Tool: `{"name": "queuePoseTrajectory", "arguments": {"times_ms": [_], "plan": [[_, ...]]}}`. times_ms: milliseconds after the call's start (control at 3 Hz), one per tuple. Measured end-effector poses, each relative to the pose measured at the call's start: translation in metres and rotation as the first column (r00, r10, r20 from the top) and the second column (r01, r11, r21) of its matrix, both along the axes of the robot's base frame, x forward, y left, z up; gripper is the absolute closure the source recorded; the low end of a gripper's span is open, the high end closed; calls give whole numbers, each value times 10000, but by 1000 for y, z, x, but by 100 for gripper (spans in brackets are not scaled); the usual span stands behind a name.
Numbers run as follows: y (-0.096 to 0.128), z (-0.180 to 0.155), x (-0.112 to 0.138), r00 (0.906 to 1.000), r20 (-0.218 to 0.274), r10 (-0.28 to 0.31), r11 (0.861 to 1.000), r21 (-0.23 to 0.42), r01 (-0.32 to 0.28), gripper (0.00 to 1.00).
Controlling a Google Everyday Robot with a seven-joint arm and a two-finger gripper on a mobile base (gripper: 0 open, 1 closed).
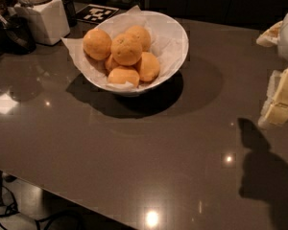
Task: Pick orange from white bowl
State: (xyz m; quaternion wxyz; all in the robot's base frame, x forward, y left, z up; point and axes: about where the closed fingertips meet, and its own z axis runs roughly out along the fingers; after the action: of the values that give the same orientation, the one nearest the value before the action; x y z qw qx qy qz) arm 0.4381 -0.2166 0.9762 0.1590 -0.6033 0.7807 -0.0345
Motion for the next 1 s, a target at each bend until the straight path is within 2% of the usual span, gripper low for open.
{"name": "queuePoseTrajectory", "arguments": {"times_ms": [333,667,1000], "plan": [[0,0,0,10000,0,0,10000,0,0,0],[12,3,1,9996,255,-81,10000,-36,82,0],[33,4,8,9998,157,-113,9996,-251,117,0]]}}
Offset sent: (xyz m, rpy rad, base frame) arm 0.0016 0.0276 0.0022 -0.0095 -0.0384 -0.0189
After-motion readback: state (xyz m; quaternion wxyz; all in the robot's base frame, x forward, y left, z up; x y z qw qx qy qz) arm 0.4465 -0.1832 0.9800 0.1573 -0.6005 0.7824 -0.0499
